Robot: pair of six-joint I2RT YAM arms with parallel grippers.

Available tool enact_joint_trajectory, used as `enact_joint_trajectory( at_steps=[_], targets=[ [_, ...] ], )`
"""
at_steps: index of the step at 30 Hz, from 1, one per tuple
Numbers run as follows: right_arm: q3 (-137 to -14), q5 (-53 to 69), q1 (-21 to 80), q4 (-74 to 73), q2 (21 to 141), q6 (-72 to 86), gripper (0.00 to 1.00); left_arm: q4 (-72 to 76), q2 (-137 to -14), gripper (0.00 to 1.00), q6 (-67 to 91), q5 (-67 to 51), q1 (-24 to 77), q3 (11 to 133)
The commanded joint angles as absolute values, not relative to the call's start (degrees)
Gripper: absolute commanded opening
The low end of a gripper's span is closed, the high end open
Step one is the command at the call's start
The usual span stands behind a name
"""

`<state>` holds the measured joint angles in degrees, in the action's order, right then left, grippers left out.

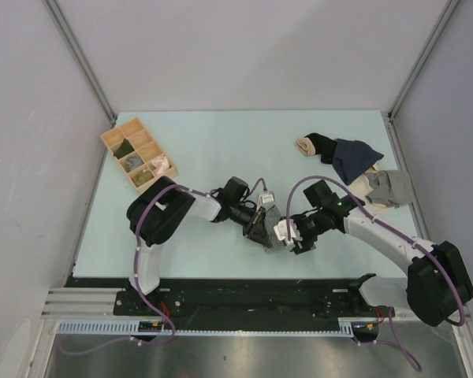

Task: Roll the underwear
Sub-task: Roll the underwear to the center of the board.

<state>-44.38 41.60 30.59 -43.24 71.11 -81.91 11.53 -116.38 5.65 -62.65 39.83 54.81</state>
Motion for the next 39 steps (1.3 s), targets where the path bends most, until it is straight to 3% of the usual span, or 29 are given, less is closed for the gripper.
enact_joint_trajectory(
  at_steps=[1, 8, 12, 15, 18, 19, 22, 26, 29, 39],
  targets=[
    [-42.89, 34.55, 34.01, -34.02, 72.33, -84.37, 0.63, -1.58, -121.29, 0.19, 2.81, -52.56, 38.67, 53.52],
    [-38.5, 27.87, 37.79, -29.45, 75.49, -85.34, 0.61, 0.09, -121.12, 0.25, 4.74, -50.72, 38.41, 53.53],
    [-36.83, 25.06, 37.79, -28.04, 79.0, -85.43, 0.57, 7.54, -116.29, 0.34, 8.95, -48.52, 37.71, 49.68],
    [-36.65, 23.47, 37.79, -27.95, 80.77, -84.38, 0.48, 15.27, -107.28, 0.37, 10.11, -44.23, 37.0, 44.68],
    [-37.7, 24.34, 37.36, -30.31, 82.44, -83.24, 0.3, 24.15, -93.15, 0.43, 8.19, -37.63, 37.0, 37.22],
    [-38.4, 26.43, 37.18, -31.63, 83.4, -82.62, 0.18, 27.82, -89.94, 0.45, 7.39, -36.23, 37.0, 35.26],
    [-43.75, 33.27, 34.81, -38.3, 86.2, -81.3, 0.09, 33.38, -79.06, 0.56, 2.91, -33.32, 38.05, 27.79],
    [-54.3, 41.73, 31.56, -53.65, 94.09, -81.04, 0.08, 34.37, -70.5, 0.68, -7.17, -31.3, 43.66, 21.54],
    [-62.3, 47.01, 29.1, -63.41, 102.09, -81.73, 0.08, 31.3, -69.34, 0.7, -12.11, -26.47, 50.26, 20.92],
    [-68.73, 48.96, 25.93, -68.99, 112.67, -79.81, 0.1, 19.18, -84.7, 0.72, -22.49, -14.42, 61.08, 34.69]
  ],
)
